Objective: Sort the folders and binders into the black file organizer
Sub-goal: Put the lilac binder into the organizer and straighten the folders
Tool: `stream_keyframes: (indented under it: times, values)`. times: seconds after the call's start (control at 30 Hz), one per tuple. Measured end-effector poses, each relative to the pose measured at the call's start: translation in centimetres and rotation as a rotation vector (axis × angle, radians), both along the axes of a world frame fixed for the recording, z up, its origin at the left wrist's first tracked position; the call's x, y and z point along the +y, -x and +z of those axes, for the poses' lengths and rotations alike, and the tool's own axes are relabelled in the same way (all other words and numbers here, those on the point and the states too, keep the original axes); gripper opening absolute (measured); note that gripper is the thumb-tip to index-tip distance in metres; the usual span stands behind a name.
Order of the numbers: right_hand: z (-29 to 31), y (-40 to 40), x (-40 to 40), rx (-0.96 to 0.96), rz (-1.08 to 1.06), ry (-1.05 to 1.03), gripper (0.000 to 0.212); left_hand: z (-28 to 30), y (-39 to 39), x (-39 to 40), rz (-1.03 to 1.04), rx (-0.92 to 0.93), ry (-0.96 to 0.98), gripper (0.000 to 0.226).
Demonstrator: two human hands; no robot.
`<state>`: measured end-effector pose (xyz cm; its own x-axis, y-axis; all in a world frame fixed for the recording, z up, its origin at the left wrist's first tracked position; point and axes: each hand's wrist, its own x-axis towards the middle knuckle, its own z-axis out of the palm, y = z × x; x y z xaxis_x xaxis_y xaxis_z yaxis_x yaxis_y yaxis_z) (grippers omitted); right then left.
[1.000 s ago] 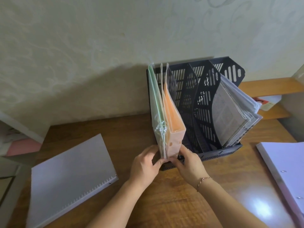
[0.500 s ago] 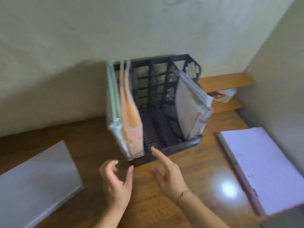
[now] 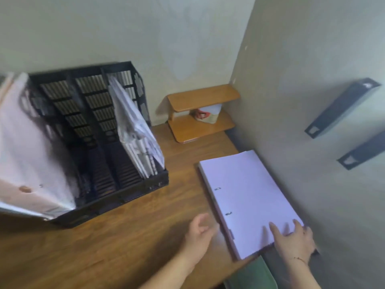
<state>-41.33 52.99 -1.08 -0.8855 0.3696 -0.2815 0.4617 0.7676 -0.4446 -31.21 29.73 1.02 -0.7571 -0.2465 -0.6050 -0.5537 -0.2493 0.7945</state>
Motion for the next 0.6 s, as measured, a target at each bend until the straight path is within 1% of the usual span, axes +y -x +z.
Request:
stream_keyframes:
  times: [0.07,0.1,0.13,0.17,0.23,0.33,0.4,0.47,0.53,0.6]
  values:
    - [-1.1,0.3,0.8,-0.083,0.002,0.159,0.082,1.3,3.1,2.9,0.24,-0.131,-0.502,0.023]
    - [-1.6,0.1,0.9,-0.103,0.019,0.231,0.083,1.7,4.4,3.8,0.341,-0.173,-0.657,0.02]
    - [-2.3,-0.2,1.0,-0.107,0.033,0.289,0.086,1.9,5.3,4.6,0.39,-0.203,-0.71,0.02]
    - [-2.9,-0.5,1.1,-0.105,0.041,0.339,0.089,1.8,6.0,5.0,0.4,-0.227,-0.693,0.022]
    - [-3.3,-0.6,1.4,-0.103,0.056,0.401,0.092,1.6,7.0,5.7,0.396,-0.275,-0.592,0.029]
    - [-3.5,-0.1,2.1,-0.148,0.093,0.367,0.094,1.3,7.8,6.1,0.32,-0.367,-0.436,0.035]
    - [-3.1,-0.1,2.4,-0.208,0.081,0.365,0.094,0.9,8.1,6.1,0.25,-0.408,-0.374,0.033]
    - [-2.6,-0.2,2.9,-0.253,0.093,0.375,0.094,0.1,8.1,6.1,0.187,-0.391,-0.306,0.032]
    - [-2.2,-0.4,3.7,-0.304,0.157,0.372,0.094,-0.2,7.7,6.5,0.139,-0.323,-0.263,0.043]
    - [-1.0,-0.6,4.3,-0.346,0.238,0.355,0.095,0.3,6.7,6.9,0.125,-0.261,-0.163,0.05]
